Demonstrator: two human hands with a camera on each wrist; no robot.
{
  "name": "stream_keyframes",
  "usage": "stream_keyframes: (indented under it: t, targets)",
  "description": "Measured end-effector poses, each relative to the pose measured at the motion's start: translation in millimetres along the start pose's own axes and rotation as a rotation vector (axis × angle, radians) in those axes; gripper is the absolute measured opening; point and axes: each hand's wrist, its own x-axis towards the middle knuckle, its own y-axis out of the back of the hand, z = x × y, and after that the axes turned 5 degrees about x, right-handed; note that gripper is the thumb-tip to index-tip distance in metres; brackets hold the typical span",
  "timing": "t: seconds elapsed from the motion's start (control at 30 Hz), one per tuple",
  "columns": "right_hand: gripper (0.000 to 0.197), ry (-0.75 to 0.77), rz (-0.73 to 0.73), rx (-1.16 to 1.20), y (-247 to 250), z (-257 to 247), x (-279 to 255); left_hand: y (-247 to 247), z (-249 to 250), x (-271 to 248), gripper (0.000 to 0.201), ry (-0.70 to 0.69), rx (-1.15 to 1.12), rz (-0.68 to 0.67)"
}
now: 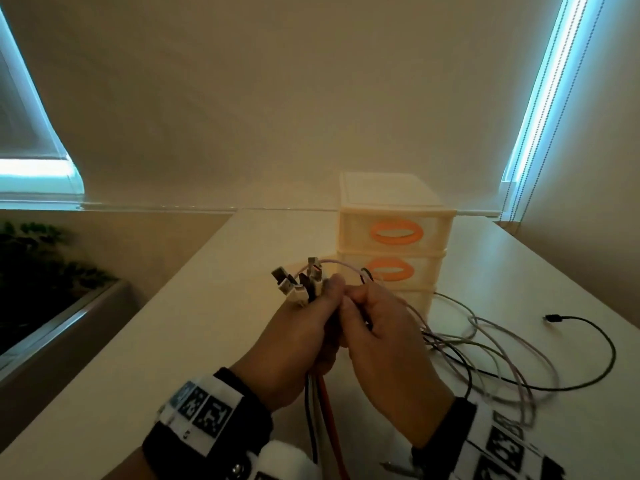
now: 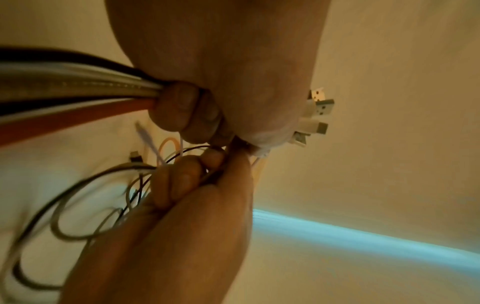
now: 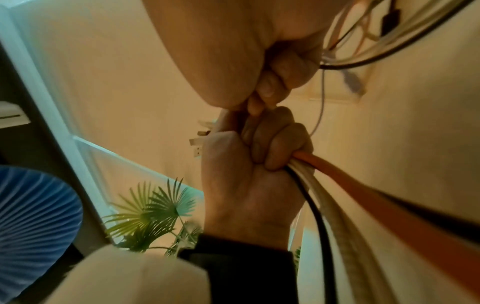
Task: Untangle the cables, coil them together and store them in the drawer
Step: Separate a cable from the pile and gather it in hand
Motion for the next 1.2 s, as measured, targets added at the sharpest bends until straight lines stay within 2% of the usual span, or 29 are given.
stream_keyframes:
  t: [0.17,0.2,0.27,0.3,0.33,0.43,0.5,0.6,0.7,0.77,0.8,0.87,0.93,1.0,1.1,1.13,1.2]
  targets:
    - [0.011,-0.194,-0.275,0.101,21.5,1.3,3.0,13.0,-2.3,7.3,0.051,0.033,-0.141,0.014]
    - [0.018,-0.235,-0.296,0.103,28.0,2.7,3.2,16.1,-1.0,8.0,0.05,0.039,-0.155,0.007]
    - [0.057,-0.28,-0.326,0.111,39.8,5.6,2.7,20.8,2.1,8.0,0.049,0.062,-0.136,-0.03]
    - [0.07,-0.297,-0.307,0.141,44.1,5.6,3.8,22.1,2.7,8.0,0.049,0.077,-0.097,-0.054]
    - [0.072,-0.321,-0.265,0.197,47.9,6.2,6.4,22.7,3.0,7.2,0.049,0.095,-0.041,-0.082]
    - [0.046,-0.384,-0.121,0.44,57.6,12.3,16.0,20.0,3.0,2.2,0.051,0.162,0.133,-0.216]
    - [0.032,-0.449,-0.129,0.506,56.9,14.5,16.9,18.7,4.7,0.9,0.053,0.131,0.115,-0.279]
    - [0.033,-0.574,-0.141,0.711,52.5,12.5,14.5,28.0,10.3,0.4,0.055,0.097,-0.031,-0.383]
    - [0.019,-0.639,-0.047,1.017,60.6,5.8,22.5,38.2,13.3,-2.6,0.054,0.14,0.007,-0.536]
    - [0.027,-0.659,-0.042,1.08,68.6,3.6,26.3,37.1,13.4,-1.6,0.055,0.114,-0.085,-0.517]
    - [0.032,-0.658,-0.061,1.028,70.9,3.7,25.9,34.7,12.8,0.7,0.055,0.073,-0.191,-0.455]
    - [0.04,-0.614,-0.147,0.773,69.5,1.8,20.8,27.4,12.6,4.0,0.053,-0.013,-0.344,-0.278]
    - [0.049,-0.509,-0.303,0.464,63.5,-4.0,12.4,21.7,12.2,4.8,0.052,-0.073,-0.345,-0.141]
    - [0.053,-0.371,-0.45,0.226,55.3,-12.0,5.1,18.0,9.4,4.4,0.051,-0.08,-0.31,-0.08]
    - [0.034,-0.208,-0.525,0.109,44.5,-19.5,-1.1,16.8,5.9,5.2,0.051,-0.068,-0.258,-0.037]
    - [0.03,-0.223,-0.569,0.109,42.6,-20.4,-2.2,17.2,5.6,5.6,0.051,-0.068,-0.251,-0.03]
    - [0.039,-0.352,-0.686,0.162,45.0,-19.3,-3.1,18.9,6.4,6.1,0.05,-0.07,-0.27,-0.027]
